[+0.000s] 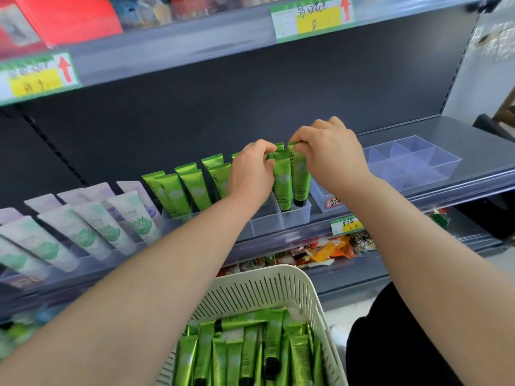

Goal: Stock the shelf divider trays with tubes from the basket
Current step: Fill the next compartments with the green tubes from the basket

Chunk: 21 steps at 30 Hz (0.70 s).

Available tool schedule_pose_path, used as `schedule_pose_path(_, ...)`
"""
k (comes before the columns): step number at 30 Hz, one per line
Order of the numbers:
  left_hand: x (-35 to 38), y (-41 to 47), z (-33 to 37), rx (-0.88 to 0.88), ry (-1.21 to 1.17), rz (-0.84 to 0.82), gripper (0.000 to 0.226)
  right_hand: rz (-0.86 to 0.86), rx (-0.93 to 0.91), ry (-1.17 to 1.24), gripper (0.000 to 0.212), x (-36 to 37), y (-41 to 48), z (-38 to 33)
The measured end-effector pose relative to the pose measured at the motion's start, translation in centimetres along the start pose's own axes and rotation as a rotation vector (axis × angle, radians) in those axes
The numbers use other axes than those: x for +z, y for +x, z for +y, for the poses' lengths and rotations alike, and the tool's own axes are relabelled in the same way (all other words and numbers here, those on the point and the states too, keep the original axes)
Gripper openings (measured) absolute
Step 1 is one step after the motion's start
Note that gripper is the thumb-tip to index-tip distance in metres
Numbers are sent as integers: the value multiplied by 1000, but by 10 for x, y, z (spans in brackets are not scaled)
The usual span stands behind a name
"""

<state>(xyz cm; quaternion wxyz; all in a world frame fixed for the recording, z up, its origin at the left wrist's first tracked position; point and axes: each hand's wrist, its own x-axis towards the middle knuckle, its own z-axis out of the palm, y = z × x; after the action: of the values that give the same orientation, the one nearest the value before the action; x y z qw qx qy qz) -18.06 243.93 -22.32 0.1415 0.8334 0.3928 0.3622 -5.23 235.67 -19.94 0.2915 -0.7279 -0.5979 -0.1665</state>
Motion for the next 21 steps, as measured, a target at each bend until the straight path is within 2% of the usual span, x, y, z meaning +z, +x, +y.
schedule_pose_path(4, -6, -12, -8, 69, 108, -76, 26, -88, 13, -48, 23, 18, -1, 3)
schedule_pose_path(9, -12, -24, -25, 262, 291, -197, 25, -169, 17, -78, 23, 36, -4, 3)
schedule_pose_path(12, -14, -30, -33, 312, 366, -208, 25, -183, 26, -85, 23, 41, -4, 1)
schedule_pose_path(17, -16, -36, -43, 298, 361, -208, 25, -148, 31, -79, 23, 39, -6, -2)
schedule_pose_path(21, -19, -47, -50, 295, 316, -202, 27, 1, -29, -90, 22, 36, -22, -15)
